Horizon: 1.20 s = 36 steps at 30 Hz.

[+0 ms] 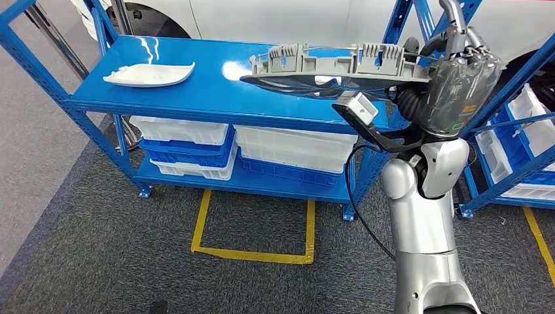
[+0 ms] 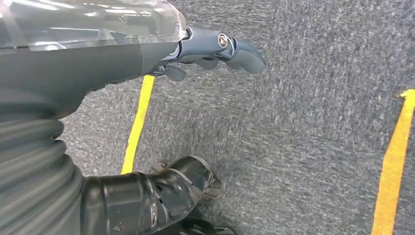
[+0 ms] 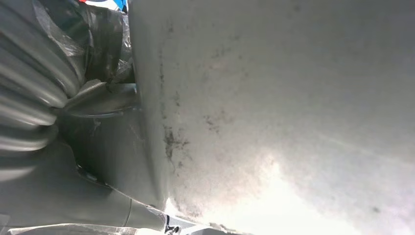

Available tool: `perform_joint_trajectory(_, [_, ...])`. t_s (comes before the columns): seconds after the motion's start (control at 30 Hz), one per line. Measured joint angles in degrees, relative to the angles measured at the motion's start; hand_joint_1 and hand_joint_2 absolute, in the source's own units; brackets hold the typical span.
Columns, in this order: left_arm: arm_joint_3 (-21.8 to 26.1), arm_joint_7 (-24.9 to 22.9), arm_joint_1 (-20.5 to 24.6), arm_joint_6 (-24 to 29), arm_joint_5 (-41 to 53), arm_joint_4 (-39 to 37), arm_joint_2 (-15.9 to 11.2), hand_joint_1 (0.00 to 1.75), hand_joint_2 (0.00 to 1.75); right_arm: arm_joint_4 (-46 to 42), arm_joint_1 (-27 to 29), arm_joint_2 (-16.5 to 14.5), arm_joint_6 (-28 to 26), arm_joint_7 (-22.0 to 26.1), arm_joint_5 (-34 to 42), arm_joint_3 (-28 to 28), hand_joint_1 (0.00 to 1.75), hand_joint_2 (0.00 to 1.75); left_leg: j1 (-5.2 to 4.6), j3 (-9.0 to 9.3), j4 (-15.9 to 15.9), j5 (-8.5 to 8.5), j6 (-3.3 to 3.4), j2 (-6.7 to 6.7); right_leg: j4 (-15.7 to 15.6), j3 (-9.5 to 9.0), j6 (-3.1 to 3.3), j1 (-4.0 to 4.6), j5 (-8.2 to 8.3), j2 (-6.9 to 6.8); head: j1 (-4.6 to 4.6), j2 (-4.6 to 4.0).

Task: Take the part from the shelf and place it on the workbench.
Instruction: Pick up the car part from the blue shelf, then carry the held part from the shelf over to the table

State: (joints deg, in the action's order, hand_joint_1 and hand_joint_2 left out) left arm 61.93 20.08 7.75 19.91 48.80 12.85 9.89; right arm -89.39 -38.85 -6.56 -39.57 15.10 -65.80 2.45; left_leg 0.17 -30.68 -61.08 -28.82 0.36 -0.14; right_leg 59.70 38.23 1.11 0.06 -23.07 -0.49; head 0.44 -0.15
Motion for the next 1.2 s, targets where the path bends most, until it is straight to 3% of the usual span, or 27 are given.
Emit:
perform_joint_trajectory(0.07, [0.0,-0.1,-0.1,0.0,0.0,0.0,-0.1,0.0,1.75,0.6,-0.2,0.8,0.0,-0.8,0.2,0.6,1.75,1.75,-0.33,1.68,3.2,-0.67,0.26,-0.07,-0.2,0.25,-0.59,-0.08,0.94,-0.11,0.02,0.0])
perform_joint_trajectory(0.13, [0.1,-0.1,-0.3,0.0,0.0,0.0,-0.1,0.0,1.75,1.1,-0.4,1.7,0.0,-1.7,0.3,1.2,1.75,1.75,-0.15,1.18,3.7,0.45,0.85,0.05,-0.1,0.61,-1.18,-0.17,0.86,0.03,0.03,0.0])
perform_joint_trajectory(0.2, [0.1,-0.2,-0.4,0.0,0.0,0.0,-0.1,0.0,1.75,1.6,-0.5,2.7,0.0,-2.2,0.4,1.7,1.75,1.75,0.08,0.25,4.1,1.69,1.73,0.31,3.1,1.81,-1.72,-0.24,-2.83,0.28,0.08,0.0])
perform_joint_trajectory(0.27, [0.1,-0.2,-0.4,0.0,0.0,0.0,-0.1,0.0,1.75,2.0,-0.6,3.5,0.0,-2.8,0.4,2.0,1.75,1.75,-0.05,-1.26,3.8,2.72,2.17,0.41,10.2,3.73,-2.17,-0.47,-8.26,0.36,0.1,0.0])
perform_joint_trajectory(0.3, [0.2,-0.2,-0.4,0.0,0.0,0.0,-0.1,0.0,1.75,2.2,-0.6,3.8,0.0,-3.1,0.5,2.1,1.75,1.75,-0.09,-2.07,3.6,3.2,2.19,0.42,13.7,4.39,-2.38,-0.6,-9.7,0.36,0.09,0.0])
perform_joint_trajectory(0.33, [0.2,-0.2,-0.5,0.0,0.0,0.0,-0.1,0.0,1.75,2.4,-0.6,4.1,0.0,-3.4,0.6,2.2,1.75,1.75,-0.1,-2.88,3.4,3.63,2.12,0.43,15.8,4.38,-2.54,-0.73,-9.79,0.36,0.09,0.0])
perform_joint_trajectory(0.43, [0.3,-0.2,-0.6,0.0,0.0,0.0,-0.1,0.0,1.75,2.7,-0.5,4.5,0.0,-3.8,0.8,2.6,1.75,1.75,-0.07,-4.24,2.9,4.23,1.96,0.46,16.1,2.82,-2.76,-0.98,-7.55,0.35,0.09,0.0])
perform_joint_trajectory(0.6, [0.3,-0.3,-0.6,0.0,0.0,0.0,-0.1,0.0,1.75,2.8,-0.5,4.5,0.0,-3.9,0.8,2.6,1.75,1.75,-0.06,-4.39,2.8,4.29,1.93,0.46,15.6,2.37,-2.78,-1.01,-7.13,0.35,0.09,0.0])
perform_joint_trajectory(0.7, [0.4,-0.3,-0.7,0.0,0.0,0.0,-0.1,0.0,1.75,3.0,-0.6,5.1,0.0,-4.8,1.1,3.1,1.75,1.75,-0.09,-5.94,2.0,5.09,1.25,0.38,5.6,-4.22,-2.57,-1.02,-5.98,0.44,0.09,0.0])
perform_joint_trajectory(0.73, [0.5,-0.3,-0.8,-0.1,0.0,0.0,-0.2,0.0,1.75,3.3,-0.8,5.6,0.0,-5.4,1.3,3.7,1.75,1.75,-0.01,-7.17,0.5,4.03,0.57,0.32,1.6,-6.07,-1.93,-0.98,-5.4,0.38,0.09,0.0])
perform_joint_trajectory(0.83, [0.6,-0.4,-1.1,-0.2,0.1,0.0,-0.2,0.0,1.75,4.1,-1.1,6.6,0.0,-6.6,2.0,5.2,1.75,1.75,0.3,-11.1,-10.6,-3.49,-1.07,0.21,-0.8,-4.31,-0.18,-0.72,-3.54,0.01,0.08,0.0])
perform_joint_trajectory(0.87, [0.6,-0.4,-1.1,-0.3,0.1,0.0,-0.2,0.0,1.75,4.3,-1.1,6.7,0.0,-6.8,2.2,5.2,1.75,1.75,0.35,-11.32,-13.5,-4.15,-1.2,0.21,-0.6,-3.53,-0.18,-0.66,-3.09,-0.05,0.07,0.0])
perform_joint_trajectory(0.9, [0.6,-0.4,-1.1,-0.3,0.1,0.0,-0.2,0.0,1.75,4.4,-1.1,6.9,0.0,-6.8,2.3,5.2,1.75,1.75,0.42,-10.66,-14.1,-3.29,-1.29,0.21,-0.4,-2.85,-0.23,-0.67,-2.76,-0.1,0.07,0.0])
perform_joint_trajectory(0.97, [0.6,-0.4,-1.1,-0.5,0.1,0.0,-0.3,0.0,1.75,4.4,-1.1,7.1,0.0,-6.9,2.5,5.3,1.75,1.75,0.61,-6.77,-9.6,-0.04,-1.37,0.21,0.3,-1.53,-0.5,-0.77,-2.19,-0.14,0.06,0.0])
perform_joint_trajectory(1.03, [0.7,-0.4,-1.0,-0.6,0.1,0.0,-0.3,0.0,1.75,4.5,-1.2,7.4,0.0,-7.0,2.5,5.5,1.75,1.75,0.5,-2.28,-2.7,0.52,-1.26,0.05,0.8,-0.52,-1.02,-0.72,-1.66,-0.13,0.07,0.0])
perform_joint_trajectory(1.07, [0.7,-0.4,-1.0,-0.6,0.1,0.0,-0.3,0.0,1.75,4.5,-1.3,7.6,0.0,-7.0,2.5,5.5,1.75,1.75,0.39,-1.07,-0.4,0.06,-1.11,-0.08,0.9,-0.2,-1.31,-0.69,-1.25,-0.15,0.08,0.0])
perform_joint_trajectory(1.13, [0.8,-0.4,-1.0,-0.6,0.1,0.0,-0.4,0.0,1.75,4.5,-1.6,7.8,0.0,-7.1,2.7,5.6,1.75,1.75,0.17,-0.68,1.3,-0.16,-0.6,-0.25,0.7,0.23,-1.91,-0.64,-0.15,-0.17,0.1,0.0])
perform_joint_trajectory(1.2, [1.0,-0.4,-1.1,-0.7,0.0,0.0,-0.4,0.0,1.75,4.6,-1.7,8.2,0.0,-7.2,3.1,5.6,1.75,1.75,0.34,-1.28,1.8,0.74,0.28,-0.03,1.2,0.88,-2.45,-0.73,-0.82,0.08,0.13,0.0])
